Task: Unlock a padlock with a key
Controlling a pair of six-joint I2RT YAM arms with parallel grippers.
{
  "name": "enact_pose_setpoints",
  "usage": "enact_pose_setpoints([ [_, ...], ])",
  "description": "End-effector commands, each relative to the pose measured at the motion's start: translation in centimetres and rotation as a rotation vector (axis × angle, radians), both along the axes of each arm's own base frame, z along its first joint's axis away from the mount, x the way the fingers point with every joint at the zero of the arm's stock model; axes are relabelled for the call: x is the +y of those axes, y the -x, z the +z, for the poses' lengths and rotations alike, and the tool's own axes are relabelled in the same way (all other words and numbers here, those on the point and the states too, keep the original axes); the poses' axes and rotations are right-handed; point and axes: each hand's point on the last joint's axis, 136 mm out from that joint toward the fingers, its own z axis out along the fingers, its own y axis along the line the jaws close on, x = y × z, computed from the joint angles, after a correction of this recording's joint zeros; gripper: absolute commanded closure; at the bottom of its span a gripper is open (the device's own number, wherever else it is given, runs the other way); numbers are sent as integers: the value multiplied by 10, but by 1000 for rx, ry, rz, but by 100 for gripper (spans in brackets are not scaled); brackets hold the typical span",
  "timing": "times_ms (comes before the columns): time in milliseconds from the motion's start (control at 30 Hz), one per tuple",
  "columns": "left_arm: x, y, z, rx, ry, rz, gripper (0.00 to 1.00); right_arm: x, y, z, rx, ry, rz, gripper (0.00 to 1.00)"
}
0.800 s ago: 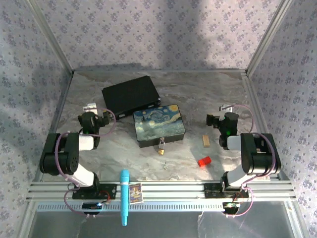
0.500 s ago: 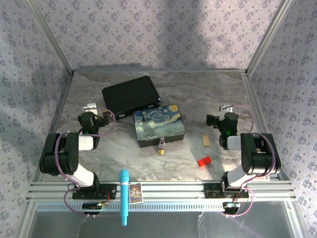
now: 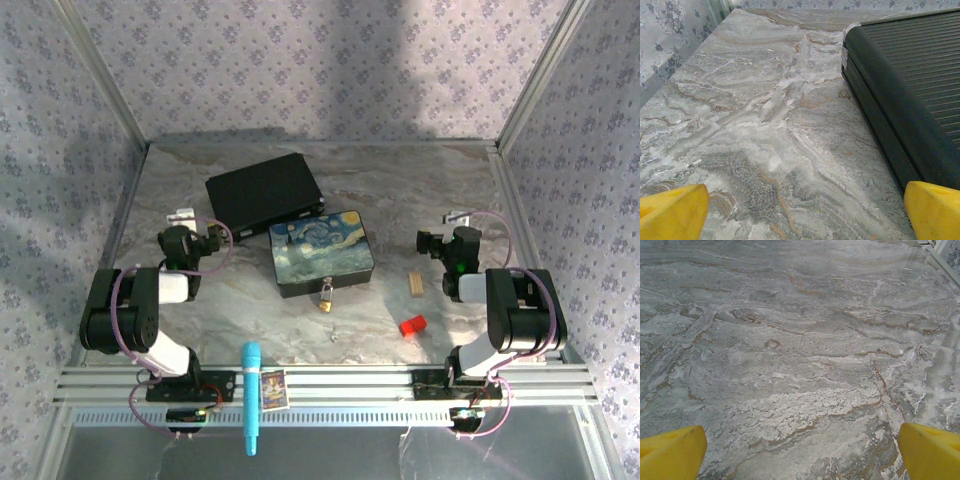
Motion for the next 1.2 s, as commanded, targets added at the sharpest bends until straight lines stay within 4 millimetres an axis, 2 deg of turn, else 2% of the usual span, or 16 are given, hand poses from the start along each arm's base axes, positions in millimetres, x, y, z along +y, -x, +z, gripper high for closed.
enact_pose_setpoints([
  [0,-11,-5,5,-18,13,-58,0,0,-9,15,-46,10,11,1],
  [633,-14,-5,6,-24,14,-77,0,0,-8,14,-46,6,12,1],
  [700,-12,-3,12,-44,16,-64,0,0,-8,16,-47,3,12,1],
  [900,-6,10,41,-42,23,-22,0,2,0,40,-70,11,21,1],
  [1000,-6,14,61,-48,71,-4,0,0,7,62,-93,3,-3,1],
  [1100,-10,17,77,-54,215,30,0,-1,16,83,-111,-69,-31,1],
  [1167,-17,20,84,-26,349,53,0,-6,25,91,-86,-169,-99,1],
])
